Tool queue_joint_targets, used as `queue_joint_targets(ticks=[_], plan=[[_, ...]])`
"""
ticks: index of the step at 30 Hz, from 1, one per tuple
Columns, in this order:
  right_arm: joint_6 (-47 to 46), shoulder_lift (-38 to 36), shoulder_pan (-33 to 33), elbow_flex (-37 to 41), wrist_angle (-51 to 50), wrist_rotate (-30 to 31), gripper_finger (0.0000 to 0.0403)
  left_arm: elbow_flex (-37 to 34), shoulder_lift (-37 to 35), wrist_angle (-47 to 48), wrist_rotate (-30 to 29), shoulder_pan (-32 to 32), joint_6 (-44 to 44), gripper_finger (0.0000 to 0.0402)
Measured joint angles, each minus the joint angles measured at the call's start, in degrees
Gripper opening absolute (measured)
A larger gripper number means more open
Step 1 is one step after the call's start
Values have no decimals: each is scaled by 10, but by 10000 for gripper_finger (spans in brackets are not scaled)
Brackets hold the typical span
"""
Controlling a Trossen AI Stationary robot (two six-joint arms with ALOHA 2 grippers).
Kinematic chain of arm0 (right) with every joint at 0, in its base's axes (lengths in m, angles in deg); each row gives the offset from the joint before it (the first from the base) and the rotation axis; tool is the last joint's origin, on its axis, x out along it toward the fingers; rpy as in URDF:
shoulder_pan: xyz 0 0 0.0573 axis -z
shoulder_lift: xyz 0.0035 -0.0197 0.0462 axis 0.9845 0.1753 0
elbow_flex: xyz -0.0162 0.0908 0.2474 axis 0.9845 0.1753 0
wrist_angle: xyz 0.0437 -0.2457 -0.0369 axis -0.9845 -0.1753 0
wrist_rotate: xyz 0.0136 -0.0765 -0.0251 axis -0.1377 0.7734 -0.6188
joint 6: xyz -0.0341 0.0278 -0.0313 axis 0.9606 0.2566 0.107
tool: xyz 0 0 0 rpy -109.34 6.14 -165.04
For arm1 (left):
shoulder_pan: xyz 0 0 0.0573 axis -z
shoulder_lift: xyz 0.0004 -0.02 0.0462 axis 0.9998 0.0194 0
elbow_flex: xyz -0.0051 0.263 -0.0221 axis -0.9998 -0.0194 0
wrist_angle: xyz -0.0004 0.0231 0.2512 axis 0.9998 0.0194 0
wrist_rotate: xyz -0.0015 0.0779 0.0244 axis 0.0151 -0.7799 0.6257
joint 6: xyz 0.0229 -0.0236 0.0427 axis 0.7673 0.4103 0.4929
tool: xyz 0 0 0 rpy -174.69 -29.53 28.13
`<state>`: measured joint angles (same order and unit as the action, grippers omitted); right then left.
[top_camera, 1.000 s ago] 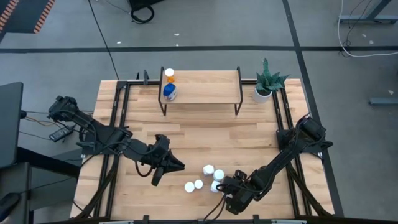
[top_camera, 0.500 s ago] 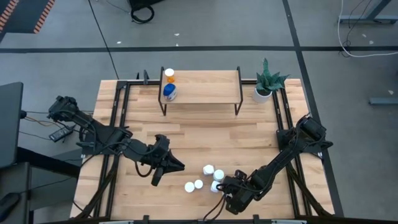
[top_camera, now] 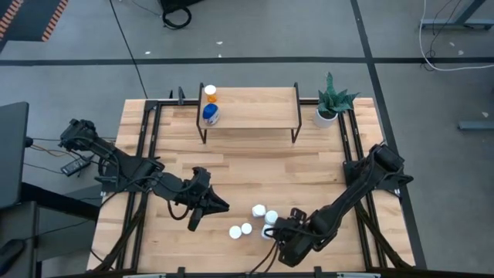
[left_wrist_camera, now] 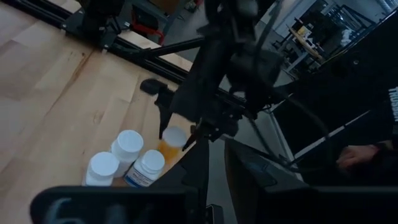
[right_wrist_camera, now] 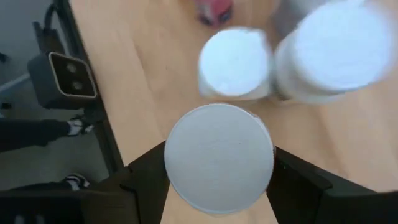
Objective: Pick and place medicine bottles onto shelf by color
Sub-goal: Put the right orange bottle on the shelf
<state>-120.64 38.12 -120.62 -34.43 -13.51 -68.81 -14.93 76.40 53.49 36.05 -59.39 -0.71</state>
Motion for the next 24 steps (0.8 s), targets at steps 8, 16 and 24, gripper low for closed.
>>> queue_joint_targets(ticks=[8,16,24], plan=[[1,-1,53,-164,-166,9,236,0,-6,0,0,-1,17,49],[63,-1,173,-294,-265,33,236,0,-79,5,0,0,68,40],[146,-1,338,-342,-289,-10,236,0,-141,67,0,0,86,34]])
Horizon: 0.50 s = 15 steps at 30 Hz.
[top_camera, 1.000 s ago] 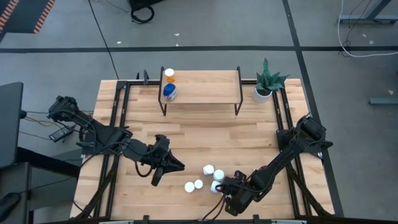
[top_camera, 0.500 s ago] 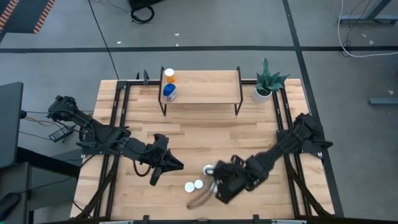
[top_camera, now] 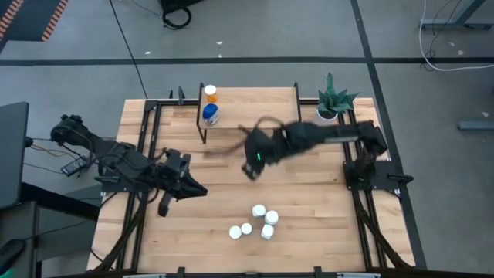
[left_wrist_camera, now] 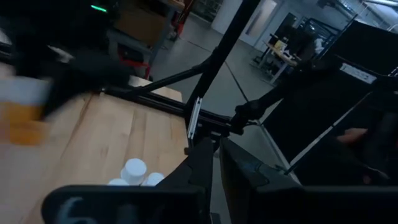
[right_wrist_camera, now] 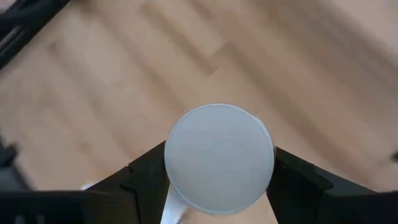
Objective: Pick and place medicine bottles onto shelf by color
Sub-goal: Put the right orange bottle on the shelf
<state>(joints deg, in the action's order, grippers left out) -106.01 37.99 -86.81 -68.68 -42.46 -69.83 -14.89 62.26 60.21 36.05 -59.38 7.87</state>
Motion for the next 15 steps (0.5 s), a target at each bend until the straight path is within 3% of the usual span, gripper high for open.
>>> queue_joint_targets(ticks=[15], plan=[[136,-6,266,0,-61,-26,236,0,-9,8,-1,16,-3,24]])
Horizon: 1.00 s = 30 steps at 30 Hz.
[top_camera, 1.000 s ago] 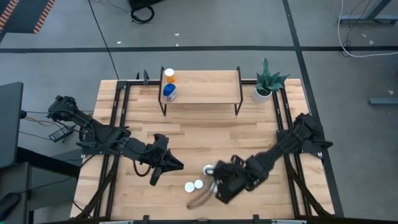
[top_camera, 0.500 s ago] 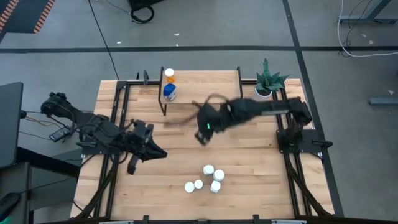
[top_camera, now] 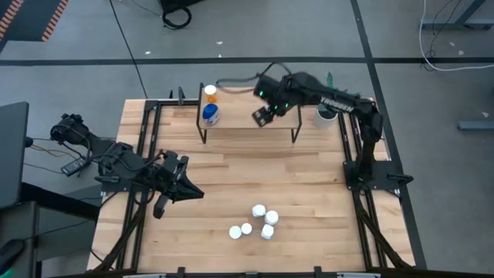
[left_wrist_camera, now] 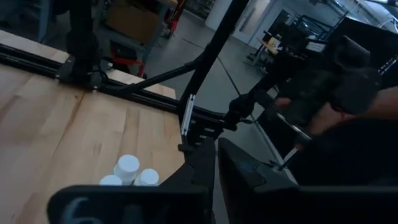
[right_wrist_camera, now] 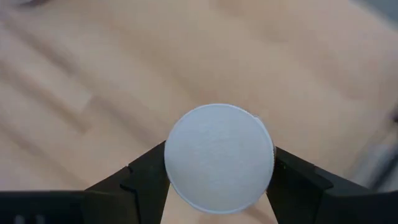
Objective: Pick and place medicine bottles onto shelf by color
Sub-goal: Put the right orange bottle on the shelf
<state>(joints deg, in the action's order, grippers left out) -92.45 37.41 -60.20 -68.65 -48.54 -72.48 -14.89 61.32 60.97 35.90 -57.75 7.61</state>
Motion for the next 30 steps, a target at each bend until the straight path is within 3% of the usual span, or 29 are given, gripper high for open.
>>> queue_joint_targets(ticks=[6,11,20,30], plan=[[19,-1,104,0,-11,0,236,0,0,3,-32,0,-16,21],[44,-1,153,0,-4,-6,236,0,0,3,-73,-1,-17,22],[74,-1,176,11,37,-6,236,0,1,2,-118,-2,-27,19],[75,-1,191,38,62,-31,236,0,1,0,-129,-2,-43,17]])
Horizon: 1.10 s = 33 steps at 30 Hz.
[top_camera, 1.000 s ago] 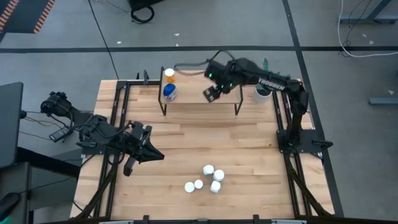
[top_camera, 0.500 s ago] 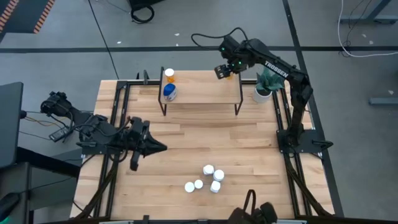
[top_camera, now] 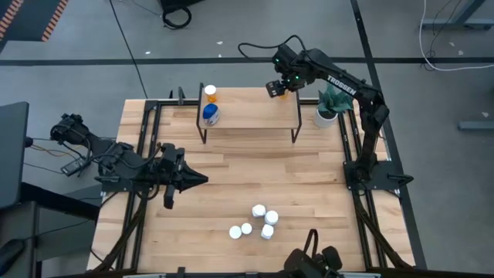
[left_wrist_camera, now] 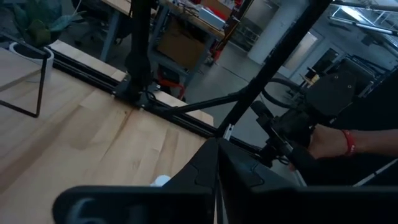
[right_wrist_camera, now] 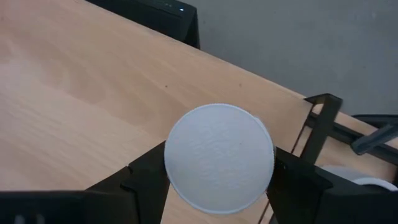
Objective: Pick and place medicine bottles onto shelf by color
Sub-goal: Put the right orange bottle on the shelf
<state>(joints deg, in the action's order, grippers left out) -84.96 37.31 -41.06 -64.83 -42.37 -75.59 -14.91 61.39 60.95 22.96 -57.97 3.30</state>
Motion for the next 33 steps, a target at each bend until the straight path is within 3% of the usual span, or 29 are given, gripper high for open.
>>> queue_joint_targets(ticks=[33], plan=[[-1,5,19,8,29,-17,236,0,0,-10,-20,0,-14,22]])
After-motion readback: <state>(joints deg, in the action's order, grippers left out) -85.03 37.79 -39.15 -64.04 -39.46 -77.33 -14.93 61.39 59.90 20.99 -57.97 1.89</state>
